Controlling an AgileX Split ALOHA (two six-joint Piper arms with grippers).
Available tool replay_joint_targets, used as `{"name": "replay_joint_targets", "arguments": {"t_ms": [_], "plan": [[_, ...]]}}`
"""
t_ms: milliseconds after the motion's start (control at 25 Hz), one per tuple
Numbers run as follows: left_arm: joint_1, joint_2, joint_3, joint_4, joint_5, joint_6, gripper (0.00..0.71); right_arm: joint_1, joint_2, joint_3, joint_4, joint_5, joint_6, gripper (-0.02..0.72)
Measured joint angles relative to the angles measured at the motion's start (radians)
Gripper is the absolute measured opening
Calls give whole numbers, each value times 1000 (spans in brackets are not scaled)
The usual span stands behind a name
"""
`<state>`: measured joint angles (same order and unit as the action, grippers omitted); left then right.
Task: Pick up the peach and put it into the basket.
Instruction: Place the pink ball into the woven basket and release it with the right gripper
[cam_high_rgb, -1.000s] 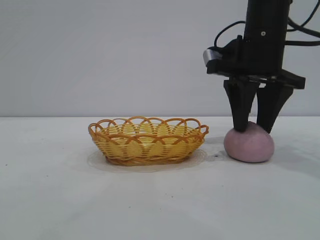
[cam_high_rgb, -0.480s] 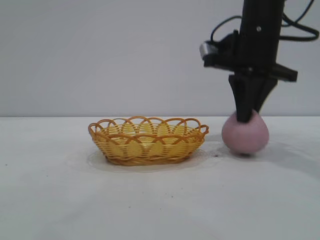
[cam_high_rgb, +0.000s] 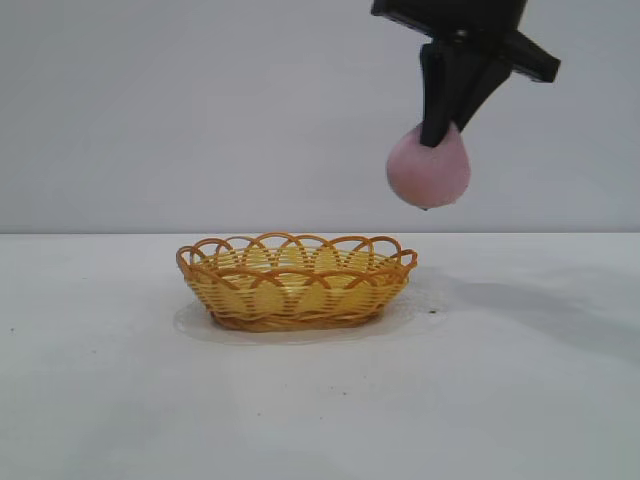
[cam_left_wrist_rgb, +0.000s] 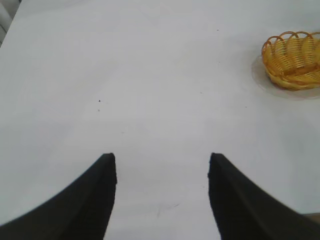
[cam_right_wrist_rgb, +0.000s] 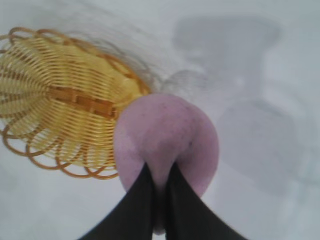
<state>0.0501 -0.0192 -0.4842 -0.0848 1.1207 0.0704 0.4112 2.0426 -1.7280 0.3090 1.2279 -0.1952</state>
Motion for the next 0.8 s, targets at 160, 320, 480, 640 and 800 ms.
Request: {"name": "replay_joint_targets", "arguments": {"t_ms": [160,320,480,640,800], "plan": [[0,0,0,0,0,0,358,91,21,0,8,-25,0,0],[0,0,0,0,0,0,358,153,54,0,12,-97,0,0],[0,0,0,0,0,0,358,175,88,0,15,-151,0,0],[0,0,0,0,0,0,358,175,123,0,-2,-153,0,59],[0,0,0,0,0,0,358,175,134,0,-10,-155,0,223]]}}
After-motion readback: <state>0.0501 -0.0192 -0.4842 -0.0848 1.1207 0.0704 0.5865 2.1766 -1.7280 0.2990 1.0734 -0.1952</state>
